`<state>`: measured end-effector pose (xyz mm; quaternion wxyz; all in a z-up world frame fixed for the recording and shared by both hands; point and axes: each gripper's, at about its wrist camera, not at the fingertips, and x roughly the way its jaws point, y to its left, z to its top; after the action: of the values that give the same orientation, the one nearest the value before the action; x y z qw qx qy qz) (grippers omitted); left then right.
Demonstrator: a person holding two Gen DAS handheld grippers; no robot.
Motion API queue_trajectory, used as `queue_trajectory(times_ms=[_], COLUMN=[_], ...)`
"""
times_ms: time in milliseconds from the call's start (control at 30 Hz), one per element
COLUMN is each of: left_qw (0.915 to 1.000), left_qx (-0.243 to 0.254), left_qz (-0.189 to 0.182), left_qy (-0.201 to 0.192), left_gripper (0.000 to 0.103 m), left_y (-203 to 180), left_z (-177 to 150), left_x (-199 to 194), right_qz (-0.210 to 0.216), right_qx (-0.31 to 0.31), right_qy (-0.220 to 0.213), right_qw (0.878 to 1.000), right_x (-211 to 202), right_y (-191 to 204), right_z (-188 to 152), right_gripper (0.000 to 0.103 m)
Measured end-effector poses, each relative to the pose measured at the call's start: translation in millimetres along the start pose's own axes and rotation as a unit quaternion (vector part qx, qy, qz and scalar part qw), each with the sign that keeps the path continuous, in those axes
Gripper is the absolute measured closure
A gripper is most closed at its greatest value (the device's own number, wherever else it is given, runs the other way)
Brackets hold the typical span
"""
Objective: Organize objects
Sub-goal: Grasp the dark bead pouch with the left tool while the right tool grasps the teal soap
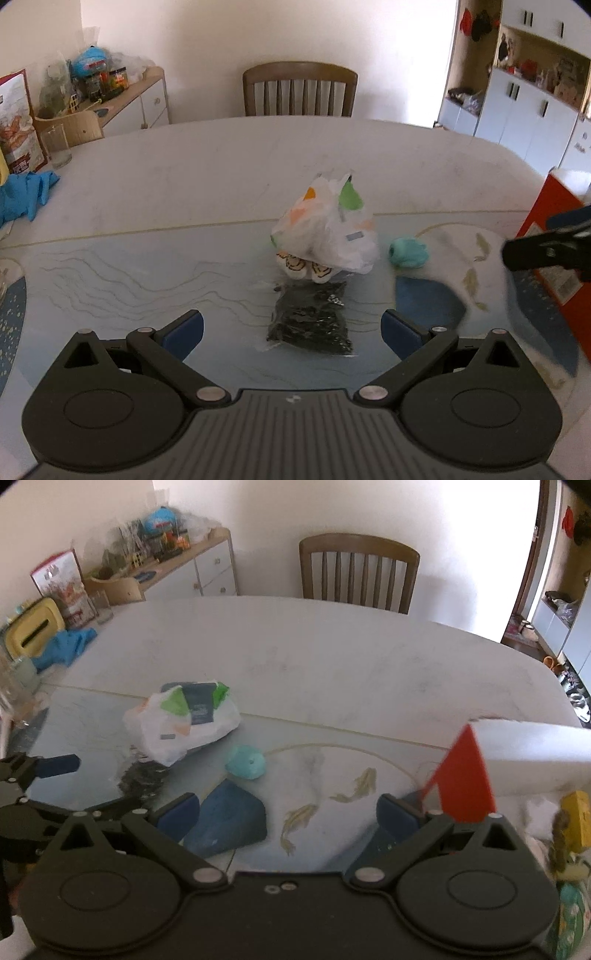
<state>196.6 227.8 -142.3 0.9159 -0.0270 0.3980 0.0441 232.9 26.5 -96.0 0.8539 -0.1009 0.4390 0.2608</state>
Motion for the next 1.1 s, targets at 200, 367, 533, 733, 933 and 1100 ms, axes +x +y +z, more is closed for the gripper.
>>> queue_trajectory(times_ms=[200, 367, 533, 733, 933, 1100], left_qw=[0.9999, 0.9999, 0.9999, 0.9999, 0.9999, 0.9998], left_qx=[0.008, 0.006, 0.008, 0.010, 0.013, 0.018], left_qz=[-0.001, 0.006, 0.007, 0.003, 0.001, 0.001], left_qy=[0.009, 0.010, 0.003, -0.004, -0.001, 0.000], left_gripper=[0.000, 0.000, 0.000, 0.001, 0.018, 0.041], left_y=[-3, -6, -8, -10, -12, -13], left_z=[-2, -2, -5, -7, -6, -3], left_x=[16, 25, 28, 29, 30, 30], right_qz=[0.003, 0.008, 0.013, 0.022, 0.020, 0.011], right_qx=[-0.010, -0.016, -0.020, -0.025, -0.030, -0.041], right_qy=[0.025, 0.040, 0.044, 0.050, 0.050, 0.052], right_qw=[1.000, 0.999, 0.999, 0.998, 0.998, 0.998], right_x=[40, 61, 73, 80, 83, 83], right_y=[7, 11, 17, 21, 25, 26], right_z=[7, 12, 18, 20, 20, 20], right_gripper=[0.004, 0.008, 0.011, 0.021, 0.026, 0.035])
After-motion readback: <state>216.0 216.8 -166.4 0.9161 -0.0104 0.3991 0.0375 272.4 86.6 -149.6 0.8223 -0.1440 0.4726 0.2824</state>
